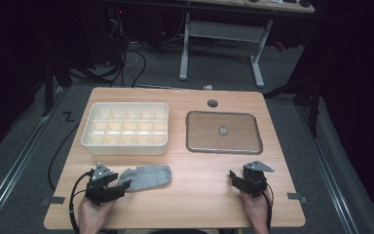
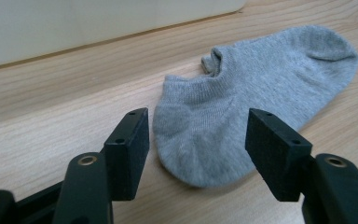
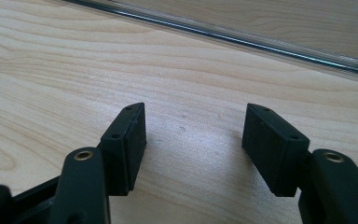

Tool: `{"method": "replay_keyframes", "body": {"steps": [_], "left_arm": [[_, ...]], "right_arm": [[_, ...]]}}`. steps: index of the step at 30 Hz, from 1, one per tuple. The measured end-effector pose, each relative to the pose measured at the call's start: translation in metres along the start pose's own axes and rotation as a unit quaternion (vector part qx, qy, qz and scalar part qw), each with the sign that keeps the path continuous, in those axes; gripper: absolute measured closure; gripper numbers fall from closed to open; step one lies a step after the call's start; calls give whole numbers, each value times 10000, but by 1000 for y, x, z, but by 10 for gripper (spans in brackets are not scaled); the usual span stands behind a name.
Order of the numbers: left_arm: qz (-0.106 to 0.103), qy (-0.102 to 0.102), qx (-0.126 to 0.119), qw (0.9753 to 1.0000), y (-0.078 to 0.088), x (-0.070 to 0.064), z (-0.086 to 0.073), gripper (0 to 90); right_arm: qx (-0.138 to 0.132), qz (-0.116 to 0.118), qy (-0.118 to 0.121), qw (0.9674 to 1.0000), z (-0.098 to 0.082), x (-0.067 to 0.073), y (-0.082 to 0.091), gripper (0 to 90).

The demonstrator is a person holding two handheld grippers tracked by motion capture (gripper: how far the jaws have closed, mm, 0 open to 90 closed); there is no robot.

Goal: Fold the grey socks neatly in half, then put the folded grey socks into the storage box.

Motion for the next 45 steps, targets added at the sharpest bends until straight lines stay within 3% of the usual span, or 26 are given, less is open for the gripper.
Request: {"method": "replay_keyframes", "body": {"steps": [4, 14, 25, 28, 45], "left_arm": [[149, -178, 94, 9997, -7, -4, 1, 413], [215, -341, 270, 9988, -18, -12, 0, 415], [233, -376, 273, 9986, -28, -27, 3, 417], [166, -240, 287, 9992, -31, -29, 4, 417], [195, -264, 301, 9990, -41, -46, 10, 410]], "right_arm": [[-1, 1, 1, 10000, 0, 0, 0, 404], [-4, 23, 25, 10000, 0, 1, 0, 403], [-4, 26, 27, 10000, 0, 1, 0, 401], [-6, 28, 36, 10000, 0, 0, 0, 400], [-5, 29, 38, 10000, 0, 0, 0, 398]]}}
Point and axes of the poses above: each handheld gripper's, and its own axes: y roughly backward along the jaws, z roughly out of its top, x roughly to its left, the point moved 3 cm from there along -y, roughly forward along the jaws, and after that the axes turned 5 degrees about y, right-handed, at the moved point
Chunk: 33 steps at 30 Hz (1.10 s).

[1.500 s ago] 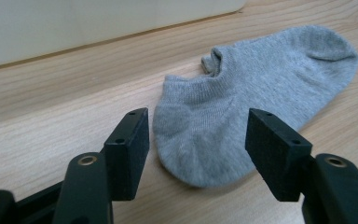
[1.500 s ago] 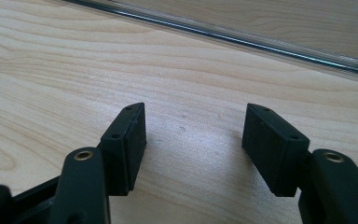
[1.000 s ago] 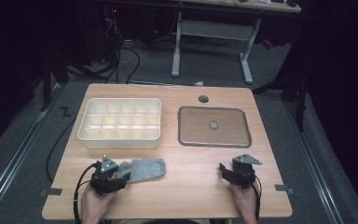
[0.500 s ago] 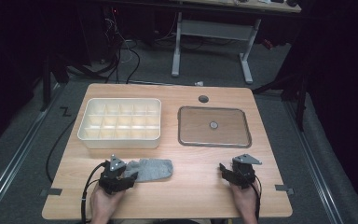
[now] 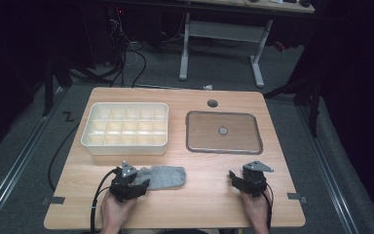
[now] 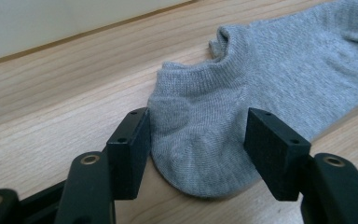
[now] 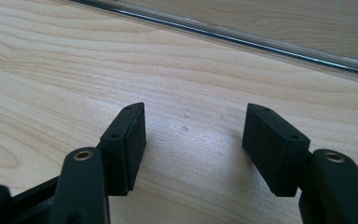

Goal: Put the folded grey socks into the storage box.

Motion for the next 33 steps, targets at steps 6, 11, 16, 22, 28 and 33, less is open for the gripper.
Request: {"method": "replay_keyframes", "body": {"steps": [6, 11, 16, 22, 28, 33], "left_arm": [[-16, 16, 40, 10000, -3, -8, 2, 408], [-39, -44, 72, 10000, -7, -15, 5, 406], [-45, -51, 52, 10000, -11, -22, 7, 402], [-16, -21, 46, 10000, -12, -25, 9, 401], [-23, 1, 57, 10000, -14, -29, 10, 397], [-56, -47, 118, 9999, -17, -34, 13, 390]], "right_arm": [[0, 3, 2, 10000, 0, 0, 0, 398], [3, 4, -2, 10000, 0, 0, 0, 397], [6, 5, -5, 10000, 0, 0, 0, 396], [1, 12, -2, 10000, 0, 0, 0, 406], [-44, 50, 51, 10000, 0, 1, 1, 511], [-59, 20, 36, 10000, 0, 1, 1, 568]]}}
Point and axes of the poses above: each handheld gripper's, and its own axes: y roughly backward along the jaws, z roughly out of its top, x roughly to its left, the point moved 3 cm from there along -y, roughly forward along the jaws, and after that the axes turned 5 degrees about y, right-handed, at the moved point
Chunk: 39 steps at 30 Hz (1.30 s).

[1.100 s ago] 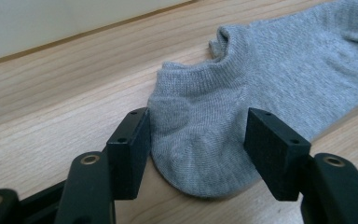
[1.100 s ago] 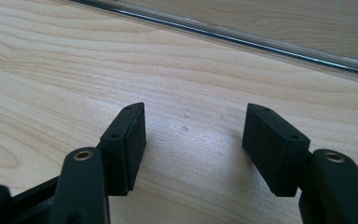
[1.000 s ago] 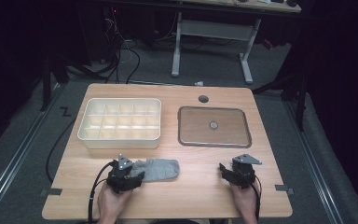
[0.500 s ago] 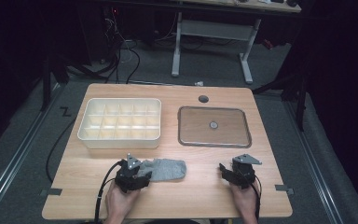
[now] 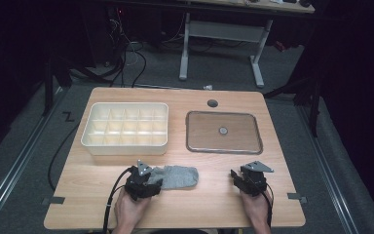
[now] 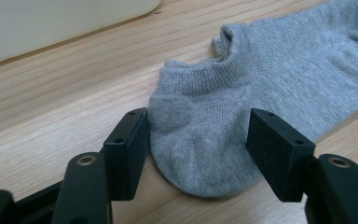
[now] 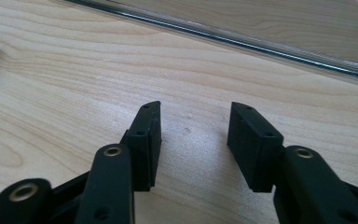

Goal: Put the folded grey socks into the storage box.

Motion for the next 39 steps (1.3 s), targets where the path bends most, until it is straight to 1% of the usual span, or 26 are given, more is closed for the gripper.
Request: {"method": "replay_keyframes", "body": {"steps": [6, 7, 8, 9, 10, 11, 12, 13, 15, 17, 18, 20, 22, 24, 25, 26, 28, 29, 32, 33, 34, 35, 36, 37, 38, 39], "left_arm": [[-59, -67, 20, 10000, -6, -12, 4, 388], [-59, -118, 6, 9999, -7, -14, 5, 387], [-96, -95, 23, 9999, -8, -18, 6, 384], [-96, -95, 23, 9999, -8, -18, 6, 382], [-111, -164, 8, 9998, -9, -19, 6, 380], [-138, -167, 6, 9998, -9, -20, 6, 376], [-196, -121, 40, 9997, -8, -21, 5, 373], [-240, -106, 26, 9997, -7, -21, 5, 368], [-314, -76, -47, 9995, -4, -20, 4, 356], [-326, -78, -80, 9994, -1, -19, 4, 347], [-360, -6, -177, 9992, 4, -15, 4, 345], [-406, 110, -245, 9988, 9, -8, 4, 344], [-490, 255, -259, 9981, 12, -1, 4, 345], [-529, 343, -266, 9977, 13, 5, 4, 351], [-529, 343, -266, 9977, 13, 5, 4, 355], [-550, 385, -246, 9974, 13, 9, 4, 359], [-565, 423, -261, 9972, 12, 11, 4, 375], [-565, 423, -261, 9972, 12, 11, 4, 389], [-657, 463, -245, 9965, 6, 12, 5, 412], [-657, 463, -245, 9965, 6, 12, 5, 415], [-702, 493, -243, 9960, 4, 13, 6, 415], [-738, 516, -240, 9956, 3, 13, 7, 422], [-764, 544, -241, 9953, 2, 13, 7, 422], [-808, 561, -243, 9949, 1, 13, 8, 425], [-824, 563, -233, 9947, -1, 12, 9, 430], [-827, 570, -240, 9947, -2, 12, 9, 432]], "right_arm": [[20, -4, -5, 10000, 1, 0, 0, 626], [35, -4, -21, 10000, 1, -1, 0, 637], [42, 8, -60, 10000, 1, -2, 1, 654], [43, 37, -79, 10000, 1, -2, 1, 668], [38, 75, -71, 9999, 1, -2, 1, 678], [38, 118, -78, 9999, 1, -1, 2, 684], [43, 151, -105, 9998, 1, 1, 3, 687], [19, 198, -71, 9998, 2, 4, 4, 689], [-30, 275, -34, 9996, 5, 10, 8, 689], [-121, 340, 32, 9993, 10, 16, 12, 695], [-173, 390, 45, 9991, 13, 19, 15, 701], [-280, 522, 101, 9982, 20, 28, 19, 714], [-365, 674, 234, 9968, 27, 40, 23, 729], [-403, 851, 403, 9947, 33, 54, 26, 741], [-403, 851, 403, 9947, 33, 54, 26, 741], [-419, 1019, 570, 9923, 38, 69, 27, 752], [-426, 1237, 669, 9891, 41, 83, 26, 759], [-428, 1298, 702, 9881, 42, 88, 26, 762], [-403, 1557, 835, 9835, 46, 109, 21, 768], [-403, 1557, 835, 9835, 46, 109, 21, 768], [-385, 1623, 852, 9823, 47, 115, 18, 771], [-359, 1715, 955, 9799, 50, 128, 14, 775], [-359, 1715, 955, 9799, 50, 128, 14, 775], [-351, 1748, 988, 9790, 50, 131, 13, 777], [-314, 1786, 1064, 9777, 52, 140, 8, 783], [-289, 1787, 1061, 9777, 53, 142, 6, 785]]}}
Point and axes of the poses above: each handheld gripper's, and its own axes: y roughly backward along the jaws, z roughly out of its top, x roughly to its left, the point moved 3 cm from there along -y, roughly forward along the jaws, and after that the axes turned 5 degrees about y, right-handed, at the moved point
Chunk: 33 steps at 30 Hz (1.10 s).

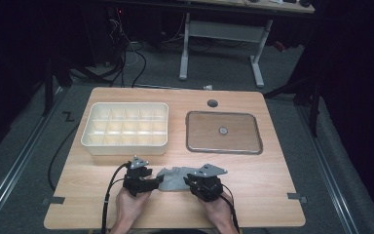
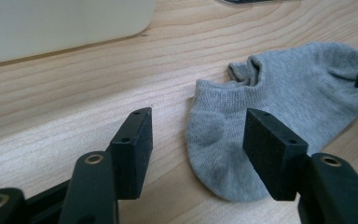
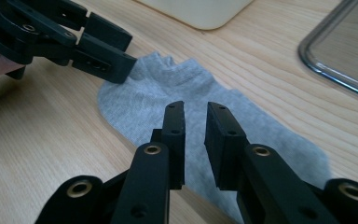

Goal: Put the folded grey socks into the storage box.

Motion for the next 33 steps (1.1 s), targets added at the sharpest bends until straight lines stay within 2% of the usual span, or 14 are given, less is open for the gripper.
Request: {"method": "replay_keyframes", "body": {"steps": [6, 12, 14, 20, 29, 33], "left_arm": [[-60, 39, 26, 10000, -4, 0, 0, 458], [-32, -22, 50, 10000, -6, -1, -1, 472], [39, -121, 42, 9999, -7, -2, -2, 475], [-16, -304, 101, 9995, -9, -8, -3, 570], [24, -418, 96, 9991, -11, -12, -4, 711], [-81, -400, 105, 9991, -12, -12, -4, 779]], "right_arm": [[75, 41, -15, 10000, 2, 4, -14, 800], [130, 55, -1, 9999, 1, 5, -22, 809], [174, 20, 53, 9998, 0, 6, -24, 811], [408, -75, 176, 9990, -6, 7, -31, 821], [334, -93, 255, 9991, -10, 7, -31, 827], [324, -90, 268, 9991, -10, 7, -31, 828]]}}
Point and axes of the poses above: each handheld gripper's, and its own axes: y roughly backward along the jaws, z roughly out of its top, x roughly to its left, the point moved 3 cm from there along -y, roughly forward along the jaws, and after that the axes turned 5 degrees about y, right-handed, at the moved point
